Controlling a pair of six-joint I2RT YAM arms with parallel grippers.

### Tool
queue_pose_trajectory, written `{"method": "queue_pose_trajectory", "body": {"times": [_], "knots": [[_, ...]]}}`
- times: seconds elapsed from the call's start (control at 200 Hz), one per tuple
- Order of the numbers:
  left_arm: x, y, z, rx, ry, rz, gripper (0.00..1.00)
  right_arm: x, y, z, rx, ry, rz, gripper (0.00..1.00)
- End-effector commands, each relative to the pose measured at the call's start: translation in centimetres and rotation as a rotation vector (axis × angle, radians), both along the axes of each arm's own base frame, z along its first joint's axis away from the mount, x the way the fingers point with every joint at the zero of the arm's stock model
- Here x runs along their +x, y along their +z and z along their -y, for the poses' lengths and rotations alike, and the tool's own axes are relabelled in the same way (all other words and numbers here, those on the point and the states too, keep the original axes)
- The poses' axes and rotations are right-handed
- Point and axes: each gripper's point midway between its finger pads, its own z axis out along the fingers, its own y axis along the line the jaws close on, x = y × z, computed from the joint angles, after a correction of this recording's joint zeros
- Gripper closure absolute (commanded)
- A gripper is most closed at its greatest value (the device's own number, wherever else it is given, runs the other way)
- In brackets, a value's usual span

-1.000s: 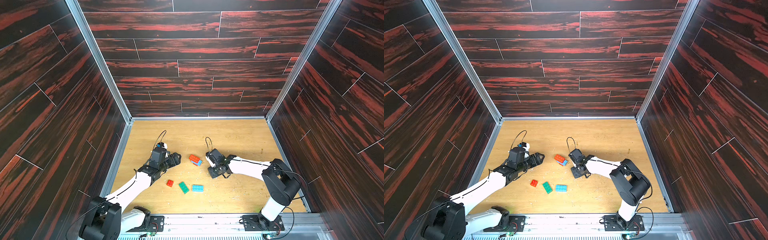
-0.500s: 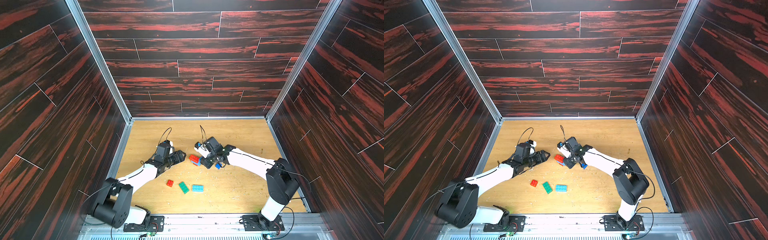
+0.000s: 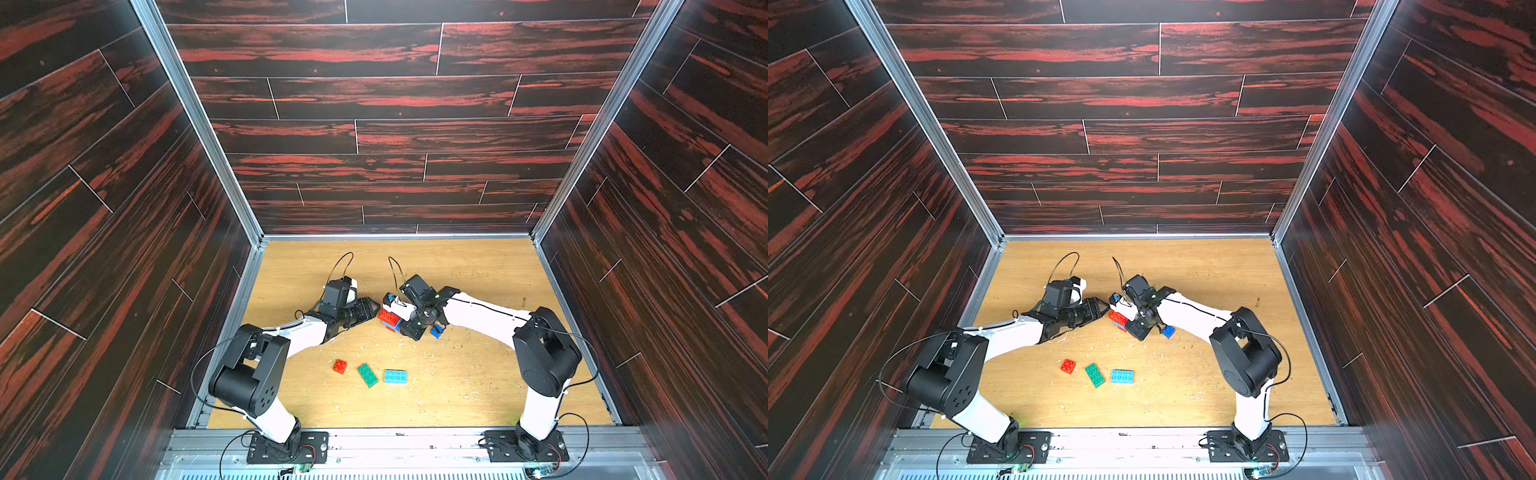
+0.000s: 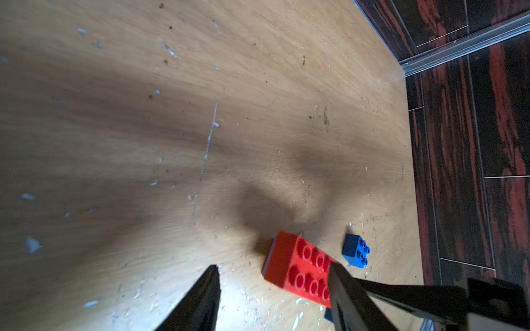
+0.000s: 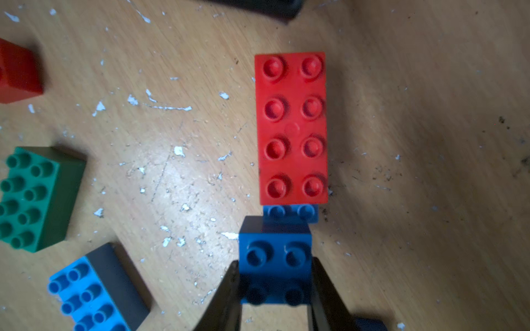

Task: Assemble a heart with lego
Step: Assemble the lego brick with the lego brick.

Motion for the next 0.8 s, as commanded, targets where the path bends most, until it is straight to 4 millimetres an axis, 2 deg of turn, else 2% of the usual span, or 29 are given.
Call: {"method": "queue_pose_trajectory", "body": {"times": [0.0, 0.18, 0.381, 0.666, 0.681, 0.797], "knots": [[0.9, 1.0, 1.3, -0.029, -0.036, 0.044, 0.39, 0.3, 0.0, -0.2, -0.004, 0.014, -0.009, 0.94], [1.0, 0.6, 2.7, -0.041, -0.078, 0.033, 0.44, 0.9, 0.0, -0.1, -0.017, 0.005, -0.013, 0.95], [0.8, -0.1, 3.2, -0.045, -0.095, 0.017, 0.5, 1.0, -0.5, -0.4, -0.016, 0.014, -0.023, 0.95], [0.1, -0.9, 3.1, -0.036, -0.104, -0.011, 0.56, -0.3, -2.9, 0.2, -0.046, 0.035, -0.09, 0.95], [-0.1, -1.9, 3.1, -0.028, -0.103, -0.034, 0.57, -0.3, -3.0, 0.3, -0.053, 0.031, -0.092, 0.95], [-0.6, -2.6, 3.0, -0.02, -0.104, -0.048, 0.58, -0.6, -4.7, 1.1, -0.111, 0.015, -0.123, 0.95]]}}
